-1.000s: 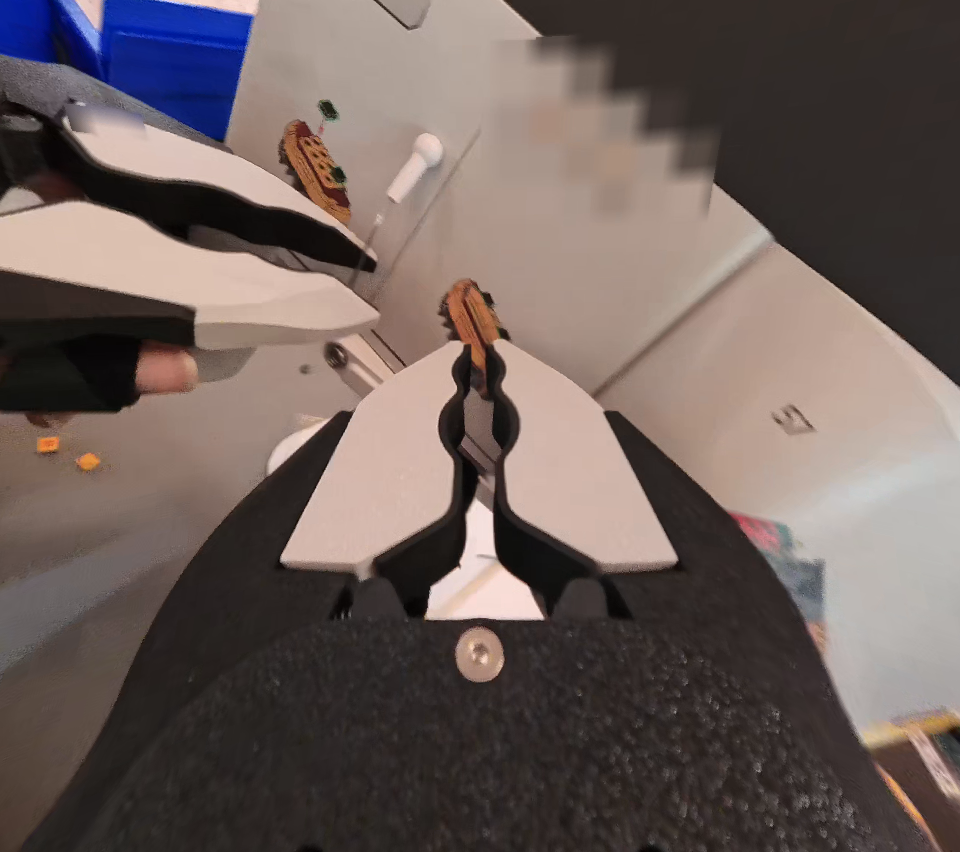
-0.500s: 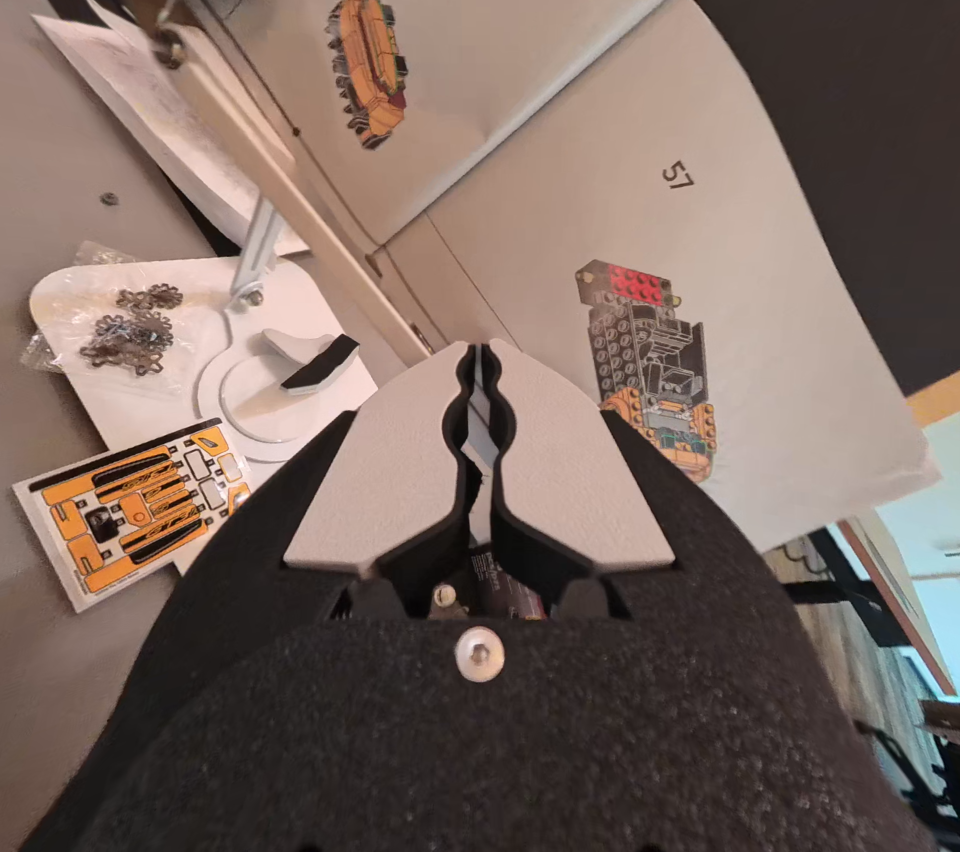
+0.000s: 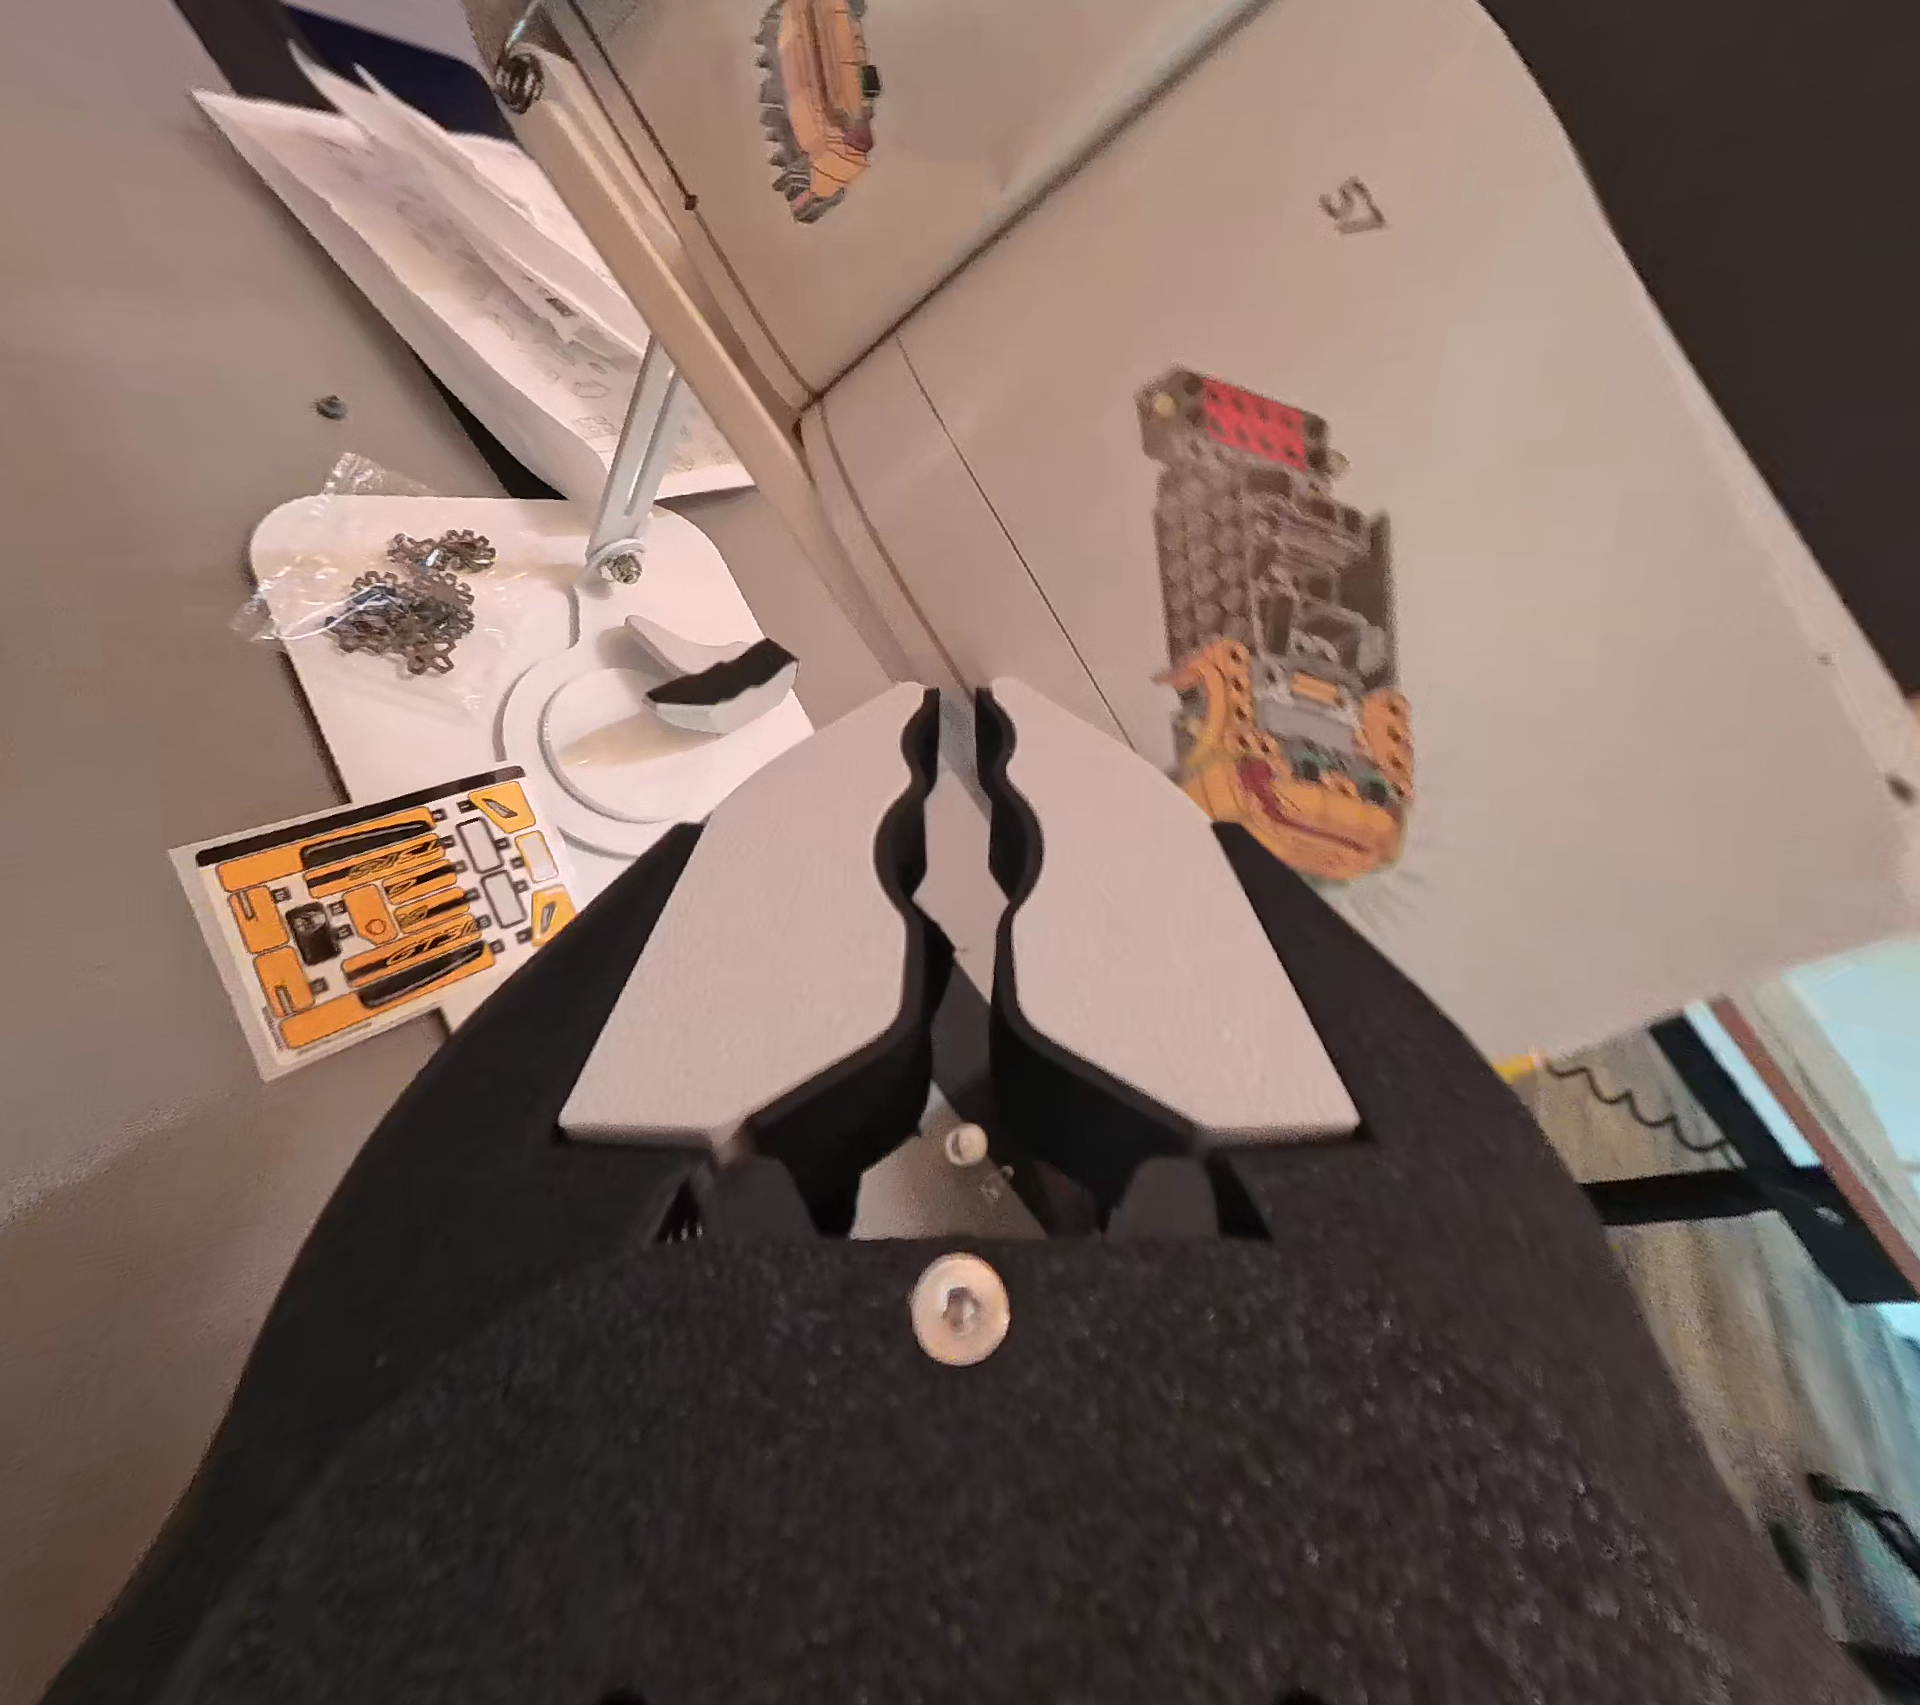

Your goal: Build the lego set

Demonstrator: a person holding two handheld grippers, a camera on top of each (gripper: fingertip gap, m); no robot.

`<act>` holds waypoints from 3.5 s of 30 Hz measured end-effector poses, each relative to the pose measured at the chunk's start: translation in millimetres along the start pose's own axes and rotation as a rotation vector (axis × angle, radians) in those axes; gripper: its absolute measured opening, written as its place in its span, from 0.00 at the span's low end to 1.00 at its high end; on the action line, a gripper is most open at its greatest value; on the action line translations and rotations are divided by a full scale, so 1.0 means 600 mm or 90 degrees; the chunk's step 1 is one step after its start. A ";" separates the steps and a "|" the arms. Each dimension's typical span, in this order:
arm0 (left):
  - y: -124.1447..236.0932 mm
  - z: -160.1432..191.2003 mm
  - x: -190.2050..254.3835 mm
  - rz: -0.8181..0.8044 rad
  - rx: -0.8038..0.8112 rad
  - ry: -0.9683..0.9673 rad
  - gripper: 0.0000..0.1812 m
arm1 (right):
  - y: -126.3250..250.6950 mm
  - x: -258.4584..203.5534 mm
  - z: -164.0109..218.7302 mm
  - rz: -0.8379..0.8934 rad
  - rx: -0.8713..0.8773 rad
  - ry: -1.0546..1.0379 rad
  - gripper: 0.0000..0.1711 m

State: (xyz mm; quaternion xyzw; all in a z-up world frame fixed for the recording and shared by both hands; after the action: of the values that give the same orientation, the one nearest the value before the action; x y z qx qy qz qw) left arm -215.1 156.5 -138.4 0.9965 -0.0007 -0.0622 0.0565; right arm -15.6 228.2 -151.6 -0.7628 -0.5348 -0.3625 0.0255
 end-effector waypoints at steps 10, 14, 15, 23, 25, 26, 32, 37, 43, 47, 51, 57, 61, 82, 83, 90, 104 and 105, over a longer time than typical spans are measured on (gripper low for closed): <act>0.021 0.134 0.030 0.094 -0.107 -0.049 0.08 | 0.054 -0.008 0.121 -0.020 0.013 -0.196 0.04; -0.006 0.176 0.044 0.117 -0.157 -0.021 0.15 | 0.012 -0.049 0.146 -0.060 -0.032 -0.208 0.12; -0.016 0.179 0.043 0.108 -0.155 -0.011 0.16 | -0.004 -0.052 0.148 -0.063 -0.045 -0.211 0.15; -0.101 0.149 0.033 0.018 -0.058 0.048 0.18 | -0.117 -0.013 0.128 0.029 -0.044 -0.256 0.19; -0.106 0.142 0.037 -0.002 -0.031 0.042 0.09 | -0.124 -0.004 0.119 0.043 -0.020 -0.261 0.12; -0.108 0.142 0.036 -0.022 -0.027 0.032 0.07 | -0.128 -0.004 0.116 0.035 -0.021 -0.261 0.09; -0.102 0.142 0.043 -0.074 -0.038 0.022 0.06 | -0.136 0.002 0.116 0.003 -0.017 -0.268 0.06; -0.093 0.142 0.048 -0.102 -0.051 0.025 0.06 | -0.145 0.007 0.117 -0.002 -0.011 -0.266 0.05; -0.089 0.141 0.049 -0.093 -0.052 0.010 0.06 | -0.134 0.001 0.116 -0.015 -0.011 -0.316 0.03; -0.059 0.140 0.052 -0.080 -0.052 0.024 0.07 | -0.089 -0.018 0.118 -0.042 -0.017 -0.339 0.11; -0.013 0.135 0.060 -0.065 -0.042 0.090 0.07 | -0.022 -0.002 0.121 0.018 0.032 -0.372 0.13; 0.060 0.079 0.101 -0.059 0.052 0.068 0.00 | 0.084 0.047 0.099 0.172 0.171 -0.426 0.15; 0.100 0.030 0.143 -0.062 0.099 0.029 0.00 | 0.118 0.009 0.052 0.186 0.204 -0.408 0.09; 0.057 -0.002 0.158 -0.094 0.126 0.048 0.00 | 0.056 0.017 -0.016 0.226 0.211 -0.331 0.00; 0.059 -0.002 0.155 -0.101 0.127 0.042 0.00 | 0.054 0.011 -0.020 0.221 0.213 -0.325 0.00; 0.065 -0.006 0.132 -0.134 0.127 0.045 0.00 | 0.032 -0.025 -0.049 0.164 0.232 -0.329 0.00; 0.016 -0.015 0.085 -0.148 0.094 0.010 0.00 | -0.093 -0.054 -0.134 0.087 0.212 -0.308 0.00; 0.009 -0.015 0.083 -0.150 0.095 0.010 0.00 | -0.097 -0.054 -0.133 0.088 0.206 -0.309 0.00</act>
State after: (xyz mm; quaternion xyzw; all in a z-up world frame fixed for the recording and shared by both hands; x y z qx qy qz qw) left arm -164.4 151.7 -135.1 0.9916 0.1118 -0.0601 -0.0255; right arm -111.7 193.1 -132.3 -0.8476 -0.5232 -0.0771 0.0429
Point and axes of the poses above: each gripper's, where its closed fingertips meet, y back along the fingers, z out of its underside, x = y × z across the jaws, the point moved 5 cm from there along y, back along the fingers, and after that the axes turned 8 degrees about -z, right-handed, at the moved point
